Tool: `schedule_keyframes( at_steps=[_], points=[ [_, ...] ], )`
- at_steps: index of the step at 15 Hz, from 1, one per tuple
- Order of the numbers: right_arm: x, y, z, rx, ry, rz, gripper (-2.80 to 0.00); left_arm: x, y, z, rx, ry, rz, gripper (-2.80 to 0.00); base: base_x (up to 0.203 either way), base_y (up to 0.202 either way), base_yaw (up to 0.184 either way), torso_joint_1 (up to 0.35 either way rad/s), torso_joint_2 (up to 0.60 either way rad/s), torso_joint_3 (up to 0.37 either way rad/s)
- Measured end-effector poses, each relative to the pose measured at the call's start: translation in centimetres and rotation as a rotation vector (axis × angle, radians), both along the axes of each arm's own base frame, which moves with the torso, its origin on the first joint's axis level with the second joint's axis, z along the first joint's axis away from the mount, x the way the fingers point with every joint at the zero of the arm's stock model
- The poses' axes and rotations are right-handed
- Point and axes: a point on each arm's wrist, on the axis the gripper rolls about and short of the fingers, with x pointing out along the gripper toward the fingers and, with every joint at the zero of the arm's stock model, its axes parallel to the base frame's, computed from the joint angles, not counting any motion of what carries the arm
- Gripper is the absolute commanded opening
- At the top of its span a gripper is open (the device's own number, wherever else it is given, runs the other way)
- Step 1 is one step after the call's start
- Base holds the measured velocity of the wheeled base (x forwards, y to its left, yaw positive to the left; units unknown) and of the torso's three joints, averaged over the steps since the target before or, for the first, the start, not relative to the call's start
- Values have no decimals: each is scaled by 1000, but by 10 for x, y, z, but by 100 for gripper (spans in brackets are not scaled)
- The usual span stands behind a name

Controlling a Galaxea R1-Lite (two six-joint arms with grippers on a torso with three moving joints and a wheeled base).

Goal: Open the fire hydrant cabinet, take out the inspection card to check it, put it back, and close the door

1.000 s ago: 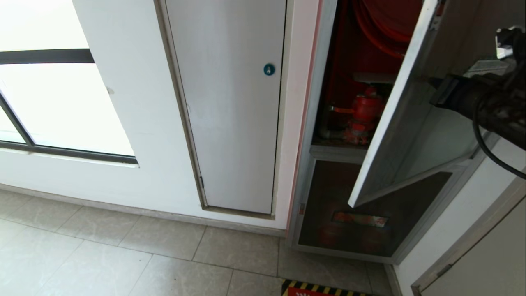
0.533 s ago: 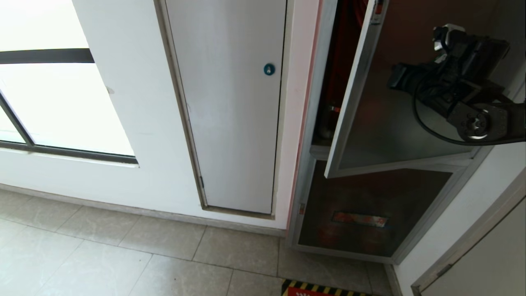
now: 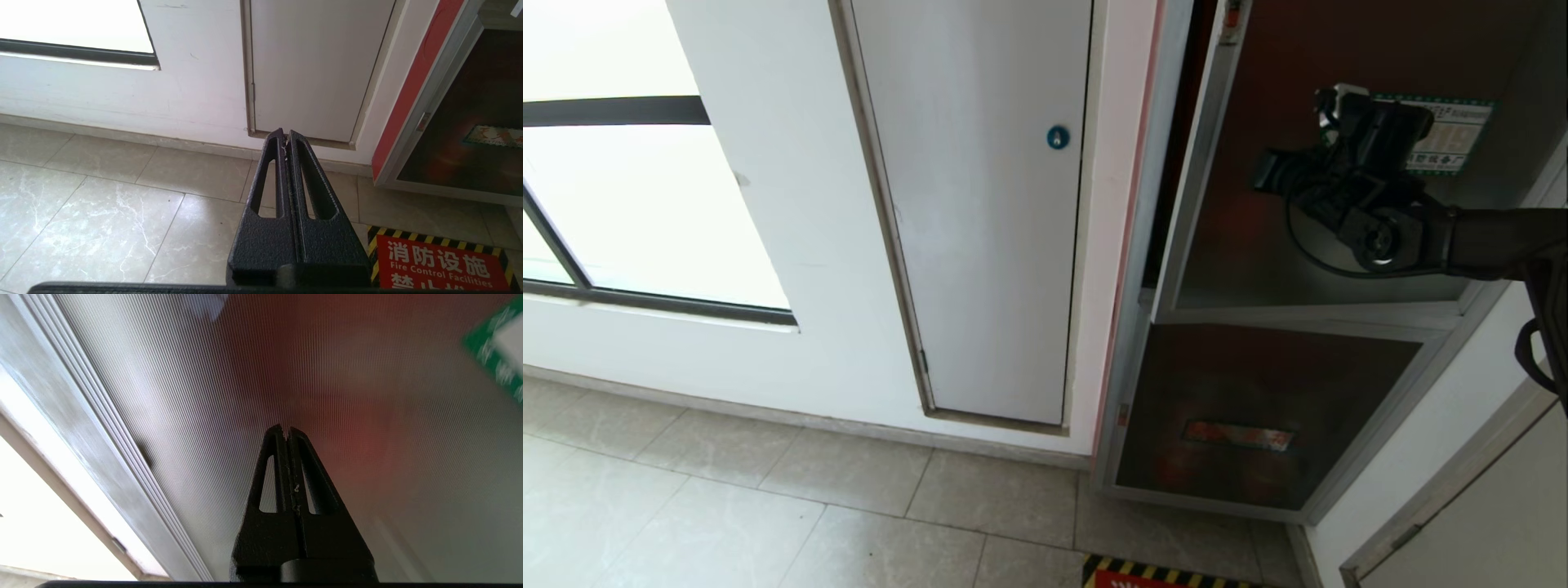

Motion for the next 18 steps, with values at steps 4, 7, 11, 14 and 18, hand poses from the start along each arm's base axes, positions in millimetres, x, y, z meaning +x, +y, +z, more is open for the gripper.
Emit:
schedule_keyframes(
  at_steps=[4,7,11,14,18],
  points=[
    [-3,-1,-1,8,19,-25,-280,0,0,0,0,0,0,-280,0,0,0,0,0,0],
    [-26,-2,0,8,71,-30,-280,0,0,0,-1,0,-1,-280,0,0,0,0,0,0],
    [-87,-4,-2,19,154,-26,-280,0,0,0,0,0,0,-280,0,0,0,0,0,0],
    [-142,-8,-6,32,162,-55,-280,0,0,0,-1,0,-1,-280,0,0,0,0,0,0],
    [-220,-17,-5,45,107,-136,-280,0,0,0,0,0,-1,-280,0,0,0,0,0,0]
  ],
)
